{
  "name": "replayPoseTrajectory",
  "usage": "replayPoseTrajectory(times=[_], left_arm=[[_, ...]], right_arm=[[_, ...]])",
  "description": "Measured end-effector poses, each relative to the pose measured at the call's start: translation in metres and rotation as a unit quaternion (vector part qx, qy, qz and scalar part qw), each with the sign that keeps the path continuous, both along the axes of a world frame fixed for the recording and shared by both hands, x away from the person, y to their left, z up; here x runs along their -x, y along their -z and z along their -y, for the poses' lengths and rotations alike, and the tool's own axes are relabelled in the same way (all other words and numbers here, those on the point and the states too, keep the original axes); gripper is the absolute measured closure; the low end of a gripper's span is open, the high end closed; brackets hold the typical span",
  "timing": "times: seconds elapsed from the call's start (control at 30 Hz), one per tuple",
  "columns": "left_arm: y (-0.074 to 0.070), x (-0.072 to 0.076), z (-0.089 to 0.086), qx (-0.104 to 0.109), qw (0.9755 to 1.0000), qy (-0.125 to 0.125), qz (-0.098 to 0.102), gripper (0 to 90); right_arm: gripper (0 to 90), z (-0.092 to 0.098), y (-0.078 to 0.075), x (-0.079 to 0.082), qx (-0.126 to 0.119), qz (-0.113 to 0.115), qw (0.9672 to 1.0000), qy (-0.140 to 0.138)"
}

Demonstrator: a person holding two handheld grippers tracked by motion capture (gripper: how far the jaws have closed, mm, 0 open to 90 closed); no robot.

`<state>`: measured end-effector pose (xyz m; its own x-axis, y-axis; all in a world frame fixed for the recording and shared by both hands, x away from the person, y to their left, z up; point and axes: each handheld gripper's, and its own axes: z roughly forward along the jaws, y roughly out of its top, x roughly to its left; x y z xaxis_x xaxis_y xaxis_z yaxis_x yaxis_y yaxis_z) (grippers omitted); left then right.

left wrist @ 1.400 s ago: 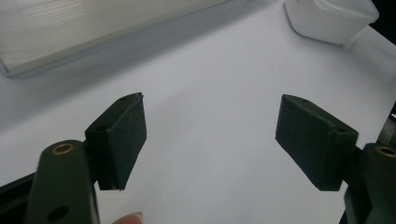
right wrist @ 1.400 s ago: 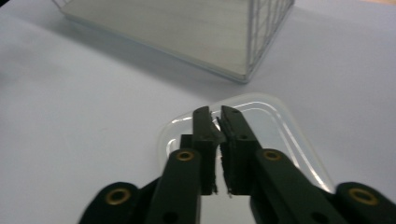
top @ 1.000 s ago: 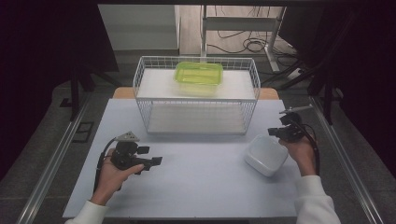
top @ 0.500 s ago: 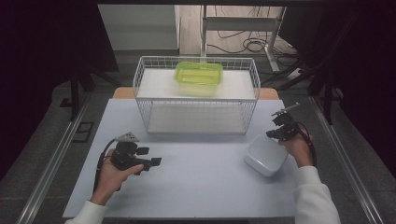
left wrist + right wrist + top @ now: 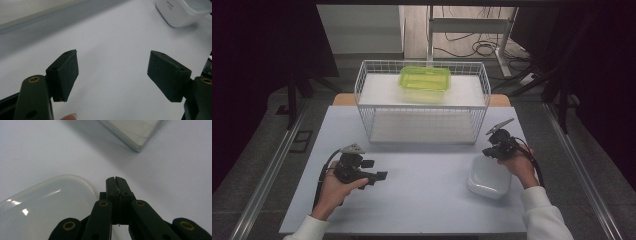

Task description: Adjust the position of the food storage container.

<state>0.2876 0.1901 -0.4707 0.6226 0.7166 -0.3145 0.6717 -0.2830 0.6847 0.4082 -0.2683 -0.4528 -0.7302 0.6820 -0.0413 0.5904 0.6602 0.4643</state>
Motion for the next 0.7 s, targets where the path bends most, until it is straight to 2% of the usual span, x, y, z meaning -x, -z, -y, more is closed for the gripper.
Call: replayPoseTrajectory(times=[0.17, 0.27, 0.3, 0.33, 0.37, 0.4, 0.47, 0.53, 0.57, 0.63, 0.67, 0.7], left_arm=[[0.001, 0.000, 0.000, 0.001, 1.0000, 0.002, -0.002, 24.3], [0.000, 0.001, -0.001, 0.001, 1.0000, 0.000, -0.001, 24.1], [0.000, 0.001, -0.002, 0.003, 1.0000, -0.002, -0.002, 24.2], [0.001, 0.001, -0.003, 0.003, 1.0000, -0.002, -0.002, 24.2], [0.001, 0.001, -0.003, 0.004, 1.0000, -0.003, -0.003, 24.2], [0.002, 0.001, -0.004, 0.003, 1.0000, -0.004, -0.004, 24.1], [0.002, 0.001, -0.004, 0.003, 1.0000, -0.004, -0.004, 24.1], [0.001, 0.002, -0.005, 0.005, 1.0000, -0.004, -0.003, 24.0], [0.001, 0.002, -0.005, 0.006, 1.0000, -0.004, -0.003, 24.0], [0.000, 0.002, -0.006, 0.008, 1.0000, -0.005, -0.002, 24.0], [0.000, 0.003, -0.006, 0.010, 0.9999, -0.004, -0.002, 24.0], [-0.001, 0.003, -0.007, 0.013, 0.9999, -0.003, -0.003, 24.0]], right_arm=[[89.4, -0.010, 0.002, 0.007, 0.000, 0.000, 0.9997, -0.023], [89.4, -0.008, -0.002, 0.010, 0.002, 0.007, 0.9998, -0.017], [89.3, -0.004, -0.007, 0.014, -0.006, 0.014, 0.9998, -0.009], [89.4, 0.007, -0.021, 0.022, -0.018, 0.028, 0.9993, 0.014], [89.4, 0.007, -0.021, 0.022, -0.018, 0.028, 0.9993, 0.014], [89.4, 0.021, -0.032, 0.029, -0.027, 0.036, 0.9982, 0.039], [89.3, 0.026, -0.035, 0.032, -0.027, 0.038, 0.9978, 0.047], [89.3, 0.038, -0.037, 0.041, -0.023, 0.035, 0.9967, 0.069], [89.3, 0.047, -0.037, 0.046, -0.019, 0.033, 0.9956, 0.086], [89.3, 0.056, -0.036, 0.054, -0.018, 0.030, 0.9945, 0.099], [89.3, 0.063, -0.032, 0.063, -0.011, 0.025, 0.9936, 0.109], [89.3, 0.063, -0.032, 0.063, -0.011, 0.025, 0.9936, 0.109]])
